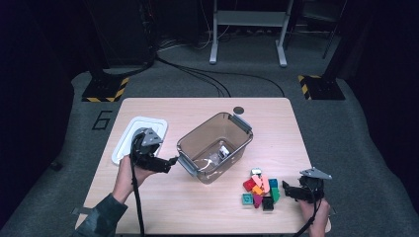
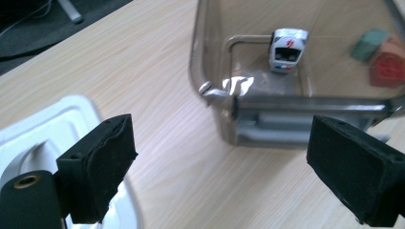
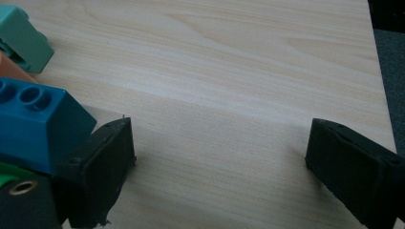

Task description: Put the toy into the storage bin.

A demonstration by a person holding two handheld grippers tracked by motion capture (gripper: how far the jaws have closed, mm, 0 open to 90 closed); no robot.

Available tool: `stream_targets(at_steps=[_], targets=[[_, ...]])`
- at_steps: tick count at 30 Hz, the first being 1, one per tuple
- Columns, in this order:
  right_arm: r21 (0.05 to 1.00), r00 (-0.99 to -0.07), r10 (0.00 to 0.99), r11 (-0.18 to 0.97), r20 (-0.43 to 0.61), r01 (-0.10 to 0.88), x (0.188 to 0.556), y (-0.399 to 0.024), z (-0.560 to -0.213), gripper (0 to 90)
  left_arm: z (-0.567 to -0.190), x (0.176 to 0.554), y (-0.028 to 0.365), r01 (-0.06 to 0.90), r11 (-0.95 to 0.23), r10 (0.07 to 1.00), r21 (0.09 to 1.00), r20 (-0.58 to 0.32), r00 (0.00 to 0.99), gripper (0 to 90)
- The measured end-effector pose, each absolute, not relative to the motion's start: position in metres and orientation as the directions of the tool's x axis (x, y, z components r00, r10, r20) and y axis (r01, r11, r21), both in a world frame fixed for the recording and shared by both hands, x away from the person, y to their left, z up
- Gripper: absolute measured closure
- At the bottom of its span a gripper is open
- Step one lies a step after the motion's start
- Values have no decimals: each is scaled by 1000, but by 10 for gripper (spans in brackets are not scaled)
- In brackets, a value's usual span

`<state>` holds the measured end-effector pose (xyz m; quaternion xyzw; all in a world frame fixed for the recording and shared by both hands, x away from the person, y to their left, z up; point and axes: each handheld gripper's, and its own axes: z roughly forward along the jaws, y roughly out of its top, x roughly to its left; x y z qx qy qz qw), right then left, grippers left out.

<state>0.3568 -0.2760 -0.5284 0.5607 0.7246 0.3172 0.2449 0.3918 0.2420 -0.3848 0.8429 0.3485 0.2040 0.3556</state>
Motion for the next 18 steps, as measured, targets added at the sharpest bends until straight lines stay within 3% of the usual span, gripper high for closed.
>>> stream_targets(at_steps=[9, 18], targets=[[734, -251, 968, 170, 1, 657, 357, -276, -528, 85, -413, 379, 275, 485, -423, 799, 765, 62, 598, 79], [734, -251, 968, 170, 1, 657, 357, -276, -528, 85, -471, 375, 298, 573, -355, 864, 738, 25, 502, 18]])
